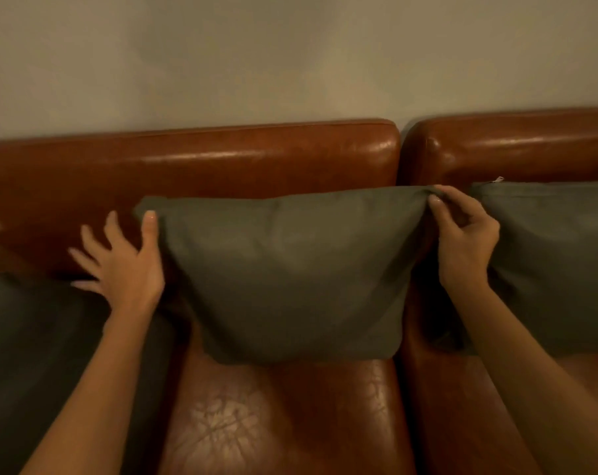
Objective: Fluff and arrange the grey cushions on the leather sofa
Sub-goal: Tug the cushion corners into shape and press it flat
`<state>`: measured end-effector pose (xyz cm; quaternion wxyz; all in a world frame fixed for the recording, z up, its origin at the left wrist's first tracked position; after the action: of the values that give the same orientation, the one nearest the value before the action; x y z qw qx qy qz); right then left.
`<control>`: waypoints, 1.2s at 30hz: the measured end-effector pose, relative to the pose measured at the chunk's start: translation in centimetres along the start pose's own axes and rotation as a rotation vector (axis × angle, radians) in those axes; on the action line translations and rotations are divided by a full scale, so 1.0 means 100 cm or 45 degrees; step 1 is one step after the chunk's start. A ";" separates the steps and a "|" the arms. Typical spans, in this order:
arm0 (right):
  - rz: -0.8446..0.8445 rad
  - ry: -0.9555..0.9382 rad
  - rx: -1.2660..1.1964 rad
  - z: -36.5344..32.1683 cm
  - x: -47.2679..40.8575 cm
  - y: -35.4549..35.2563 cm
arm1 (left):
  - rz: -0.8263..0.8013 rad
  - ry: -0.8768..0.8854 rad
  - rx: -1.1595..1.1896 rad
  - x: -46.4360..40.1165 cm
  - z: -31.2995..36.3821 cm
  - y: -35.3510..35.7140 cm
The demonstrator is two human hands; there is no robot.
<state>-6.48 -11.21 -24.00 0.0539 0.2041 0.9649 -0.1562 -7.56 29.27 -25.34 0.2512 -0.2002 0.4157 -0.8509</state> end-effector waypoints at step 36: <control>-0.791 -0.351 0.364 -0.094 0.049 0.121 | -0.638 0.392 0.977 0.054 0.049 0.021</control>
<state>-6.35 4.14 -19.28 0.1043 -0.1160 0.9330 -0.3242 -8.56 21.98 -23.49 0.0297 -0.0587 0.0430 -0.9969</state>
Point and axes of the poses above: each hand's wrist, its own x-axis away from the middle knuckle, its own y-axis out of the palm, z = x × y, the point moved 1 cm from there along -x, towards the middle knuckle, and after that the axes turned 9 degrees about -z, right-handed, at the moved point
